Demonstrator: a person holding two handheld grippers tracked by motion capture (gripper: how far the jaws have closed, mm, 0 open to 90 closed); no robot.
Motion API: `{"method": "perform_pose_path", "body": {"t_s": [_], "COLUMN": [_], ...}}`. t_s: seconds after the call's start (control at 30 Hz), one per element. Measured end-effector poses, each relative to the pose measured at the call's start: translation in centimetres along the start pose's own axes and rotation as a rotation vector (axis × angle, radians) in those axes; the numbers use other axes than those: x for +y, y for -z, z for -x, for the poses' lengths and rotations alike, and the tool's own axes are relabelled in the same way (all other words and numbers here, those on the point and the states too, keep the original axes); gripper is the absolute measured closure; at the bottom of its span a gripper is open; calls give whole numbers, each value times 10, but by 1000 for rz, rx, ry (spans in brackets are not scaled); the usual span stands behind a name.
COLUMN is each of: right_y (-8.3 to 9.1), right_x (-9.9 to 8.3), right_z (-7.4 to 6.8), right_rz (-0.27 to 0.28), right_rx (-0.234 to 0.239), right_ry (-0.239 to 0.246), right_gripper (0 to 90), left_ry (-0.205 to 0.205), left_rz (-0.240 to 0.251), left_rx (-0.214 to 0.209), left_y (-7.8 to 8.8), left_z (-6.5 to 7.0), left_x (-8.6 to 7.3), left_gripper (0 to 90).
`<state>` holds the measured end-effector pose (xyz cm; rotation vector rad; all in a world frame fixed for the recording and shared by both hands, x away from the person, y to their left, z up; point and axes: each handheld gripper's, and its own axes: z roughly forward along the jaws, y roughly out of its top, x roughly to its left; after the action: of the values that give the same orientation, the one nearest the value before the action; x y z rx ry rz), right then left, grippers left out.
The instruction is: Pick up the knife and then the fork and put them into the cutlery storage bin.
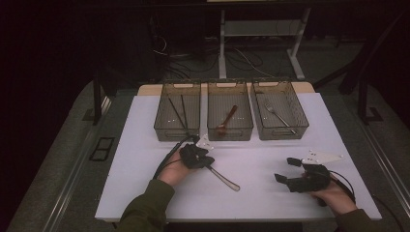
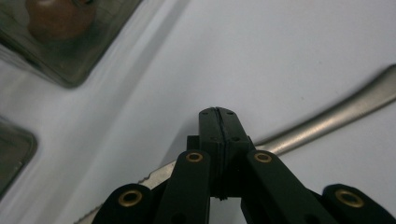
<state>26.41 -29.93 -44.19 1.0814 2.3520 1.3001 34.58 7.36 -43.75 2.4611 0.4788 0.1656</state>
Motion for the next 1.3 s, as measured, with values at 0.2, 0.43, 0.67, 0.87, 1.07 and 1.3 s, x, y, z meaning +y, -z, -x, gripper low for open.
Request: {"method": "perform_pose_path", "body": {"t_s": [0.2,0.43,0.67,0.87,1.07,1.3], "right_y": [1,0,-1,-1,-1,-2], "right_x": [-1,-1,-1,-1,-1,-1], "right_z": [1,0,0,0,-1,-1], "right_rz": [0,-9,-14,-15,-15,-20], "right_rx": [-2,-5,-9,-10,-9,-8], "right_ry": [3,11,22,26,27,30], "right_gripper": [175,175,175,175,175,175], "left_ry": [-19,-19,-33,-3,6,-40], "left_rz": [-17,-16,-6,24,111,158], "left_rx": [-16,-54,-91,-124,-112,-204], "left_y": [11,22,32,38,45,39], "left_z": [6,18,28,35,34,45], "left_x": [-11,-26,-39,-47,-47,-39], "left_gripper": [890,890,890,890,745,644]}}
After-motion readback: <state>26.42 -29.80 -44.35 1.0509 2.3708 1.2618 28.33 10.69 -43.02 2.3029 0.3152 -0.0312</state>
